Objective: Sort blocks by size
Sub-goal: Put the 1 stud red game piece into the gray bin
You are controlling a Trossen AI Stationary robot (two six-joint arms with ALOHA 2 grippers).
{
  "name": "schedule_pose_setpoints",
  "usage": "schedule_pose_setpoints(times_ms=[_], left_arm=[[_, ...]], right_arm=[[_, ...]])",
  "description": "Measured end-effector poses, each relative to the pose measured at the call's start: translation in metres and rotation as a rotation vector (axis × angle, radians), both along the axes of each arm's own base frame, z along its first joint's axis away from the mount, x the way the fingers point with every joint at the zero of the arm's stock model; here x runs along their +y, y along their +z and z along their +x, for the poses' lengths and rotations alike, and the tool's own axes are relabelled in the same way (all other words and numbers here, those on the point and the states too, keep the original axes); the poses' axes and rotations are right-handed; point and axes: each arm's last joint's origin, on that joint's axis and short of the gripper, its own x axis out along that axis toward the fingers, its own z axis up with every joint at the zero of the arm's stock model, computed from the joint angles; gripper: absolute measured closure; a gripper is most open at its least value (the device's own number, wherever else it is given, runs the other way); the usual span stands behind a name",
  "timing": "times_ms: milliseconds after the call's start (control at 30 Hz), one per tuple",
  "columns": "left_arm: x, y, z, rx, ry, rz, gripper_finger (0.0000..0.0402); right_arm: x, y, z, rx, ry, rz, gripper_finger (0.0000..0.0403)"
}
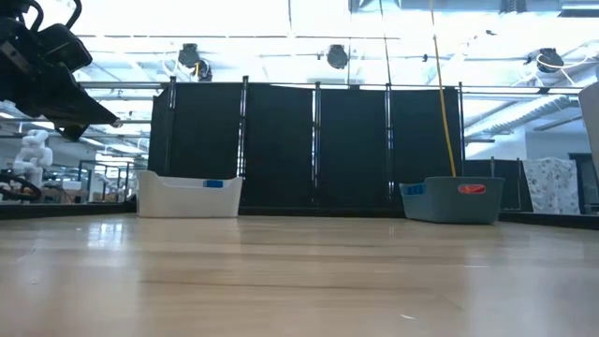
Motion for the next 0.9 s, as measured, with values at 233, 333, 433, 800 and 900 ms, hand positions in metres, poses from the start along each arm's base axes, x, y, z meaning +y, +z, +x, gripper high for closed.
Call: schedule_pose_setpoints(times_ms=[233,333,433,800,900], left_arm=[[0.0,0.001,0.0,-0.005,0.0,-0.003,0.04],[0.0,0.001,0.0,-0.011,0.003,-0.011,0.04],[0.0,0.001,0.0,-0.012,0.003,-0.013,0.04],[0.0,0.001,0.0,-0.017,0.01,-0.031,0.04],[0.0,0.001,0.001,-0.017,0.01,-0.031,0.04]], right_arm=[[0.048,0.007,-0.062,0.003,-0.148,0.025,0.0299],[0.057,-0.006,-0.079,0.055,-0.233,0.037,0.0299],[0.059,-0.025,-0.095,0.088,-0.311,-0.013,0.0299],[0.048,-0.03,-0.159,0.018,-0.513,0.203,0.0299],[0.043,-0.04,-0.176,0.016,-0.597,0.217,0.0299]])
